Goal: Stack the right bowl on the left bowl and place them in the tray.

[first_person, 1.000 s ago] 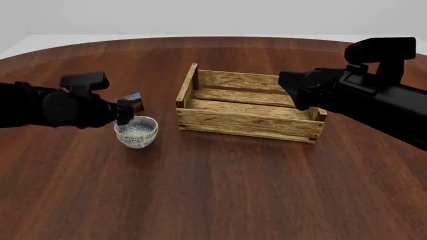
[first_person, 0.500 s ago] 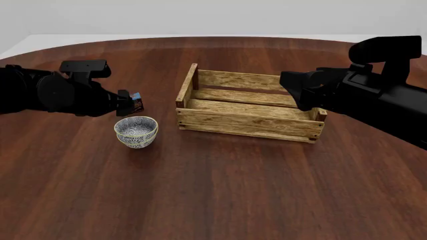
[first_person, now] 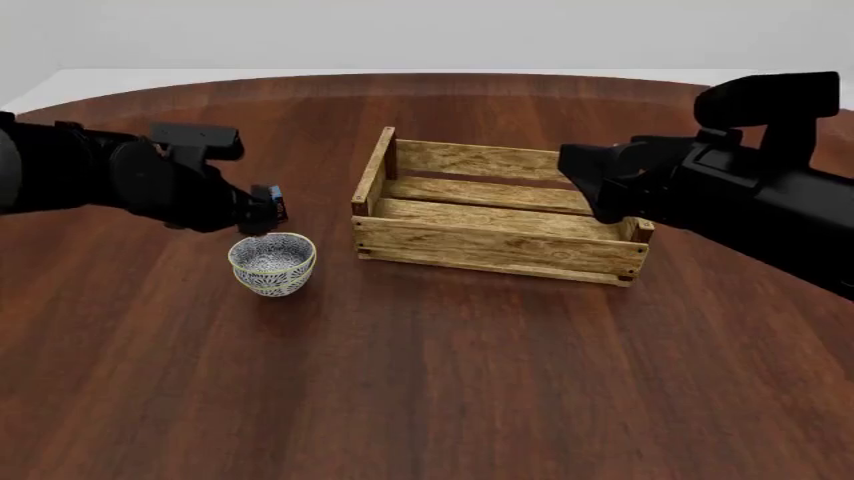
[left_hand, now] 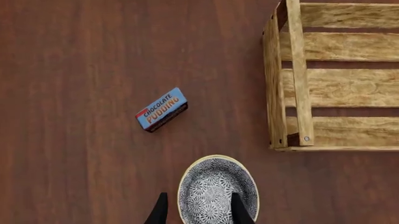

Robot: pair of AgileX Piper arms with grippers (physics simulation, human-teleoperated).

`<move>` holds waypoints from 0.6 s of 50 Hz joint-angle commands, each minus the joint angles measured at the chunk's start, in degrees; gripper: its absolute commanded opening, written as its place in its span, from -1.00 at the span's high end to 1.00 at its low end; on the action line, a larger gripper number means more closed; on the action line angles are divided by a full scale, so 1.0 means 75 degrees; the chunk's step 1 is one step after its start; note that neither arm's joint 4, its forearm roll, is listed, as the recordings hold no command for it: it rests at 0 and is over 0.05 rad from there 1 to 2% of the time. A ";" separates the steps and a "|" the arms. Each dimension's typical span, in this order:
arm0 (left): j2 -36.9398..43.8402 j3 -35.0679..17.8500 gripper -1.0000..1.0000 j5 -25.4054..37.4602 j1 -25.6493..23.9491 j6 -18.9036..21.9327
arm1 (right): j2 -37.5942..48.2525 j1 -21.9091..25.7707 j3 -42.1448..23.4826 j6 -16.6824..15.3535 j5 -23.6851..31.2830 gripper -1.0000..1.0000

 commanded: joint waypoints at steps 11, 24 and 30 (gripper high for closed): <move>0.0723 -0.0666 -1.00 0.0381 -0.0135 0.0411 | 0.0044 -0.0021 -0.0002 -0.0091 0.0005 -1.00; 0.0948 -0.0375 -1.00 0.0107 -0.0195 0.0234 | 0.0186 -0.0035 -0.0008 -0.0134 -0.0071 -1.00; 0.1079 -0.0221 -1.00 -0.0065 -0.0143 0.0203 | 0.0218 -0.0029 -0.0002 -0.0136 -0.0092 -1.00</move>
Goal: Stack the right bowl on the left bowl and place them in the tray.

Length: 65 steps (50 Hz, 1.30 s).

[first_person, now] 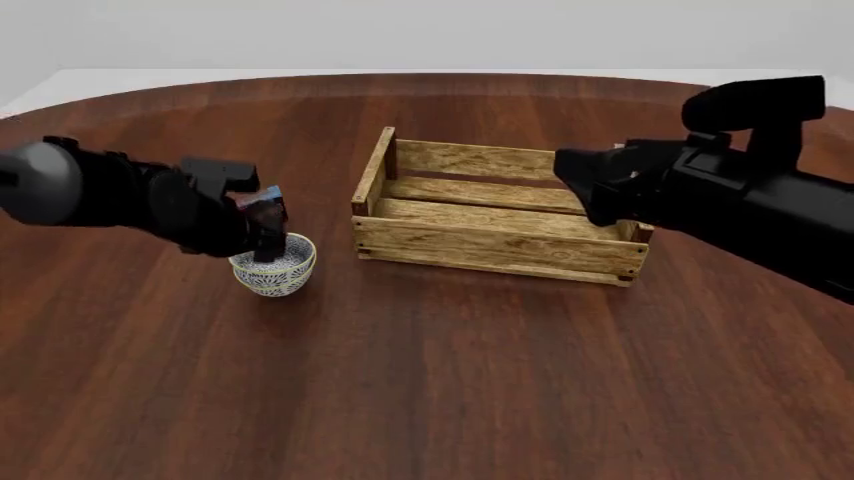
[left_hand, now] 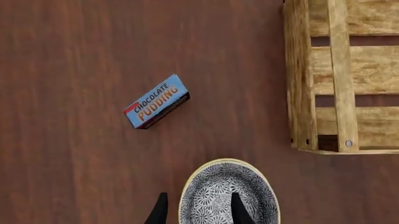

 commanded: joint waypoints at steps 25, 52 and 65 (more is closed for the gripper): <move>0.0263 0.0115 -1.00 -0.0052 -0.0211 -0.0052 | 0.0067 0.0008 -0.0013 -0.0100 0.0009 -1.00; -0.0508 0.0248 1.00 0.0062 -0.0303 -0.0182 | 0.0083 0.0008 0.0003 -0.0119 0.0001 -1.00; -0.1155 0.0243 1.00 0.0354 -0.0130 -0.0127 | -0.0119 0.0001 0.0003 -0.0096 0.0138 -1.00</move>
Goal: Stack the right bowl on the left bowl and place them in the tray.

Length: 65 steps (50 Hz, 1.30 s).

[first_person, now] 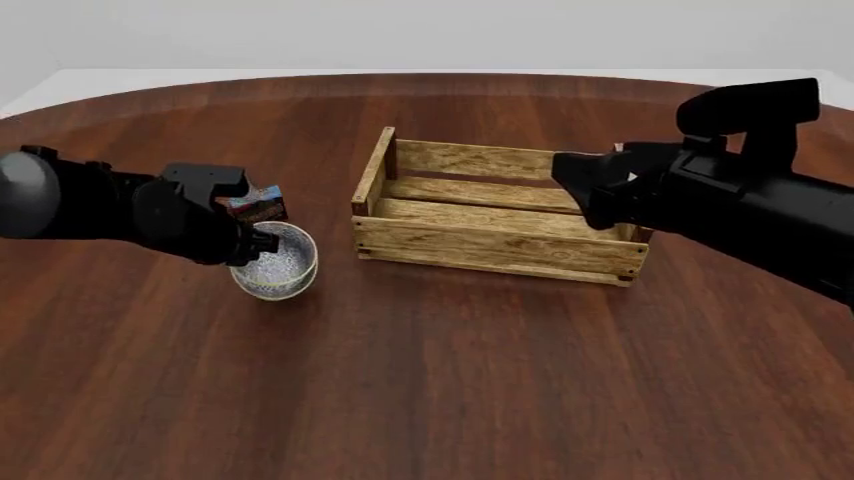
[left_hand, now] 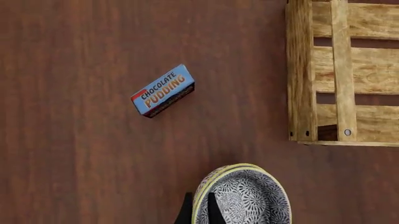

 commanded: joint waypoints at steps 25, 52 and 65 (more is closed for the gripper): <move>-0.1710 -0.0726 1.00 0.1380 -0.0126 0.0104 | -0.0647 -0.0076 -0.0049 0.0080 0.0424 -1.00; -0.2013 -0.2322 1.00 0.2421 -0.0532 0.0161 | -0.0764 -0.0074 -0.0041 0.0123 0.0499 -1.00; -0.1987 -0.3027 1.00 0.2727 -0.0892 0.0007 | -0.0719 -0.0127 -0.0073 0.0143 0.0501 -1.00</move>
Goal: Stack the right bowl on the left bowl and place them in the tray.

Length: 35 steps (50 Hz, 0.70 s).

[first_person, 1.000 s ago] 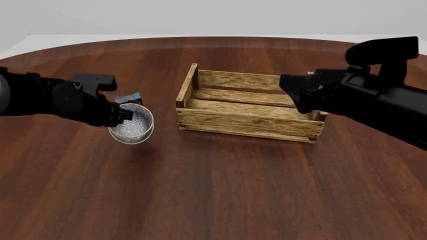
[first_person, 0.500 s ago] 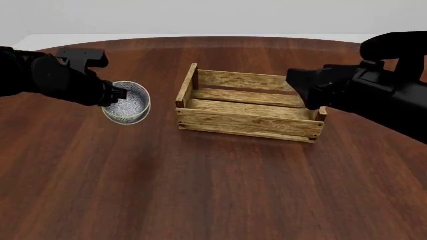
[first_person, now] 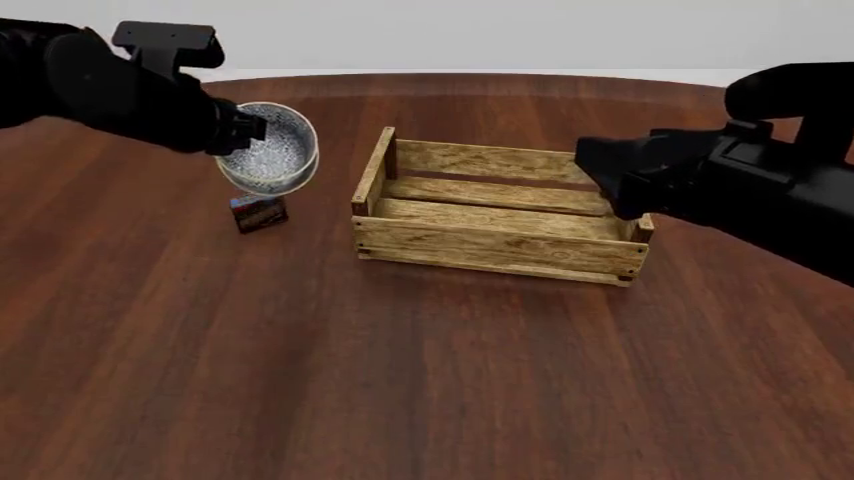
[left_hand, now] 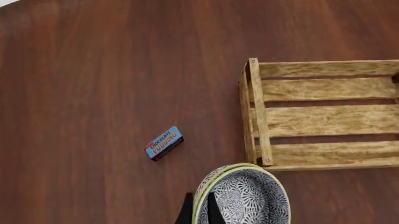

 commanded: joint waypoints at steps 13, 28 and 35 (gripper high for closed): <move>-0.0218 -0.1514 1.00 0.0963 -0.0704 -0.0014 | -0.0100 -0.0064 -0.0054 0.0024 0.0120 -1.00; 0.0200 -0.2523 1.00 0.1338 -0.1315 -0.0064 | -0.0220 -0.0143 -0.0084 0.0020 0.0202 -1.00; 0.0442 -0.2817 1.00 0.1359 -0.1552 -0.0123 | -0.0407 -0.0190 -0.0113 0.0032 0.0315 -1.00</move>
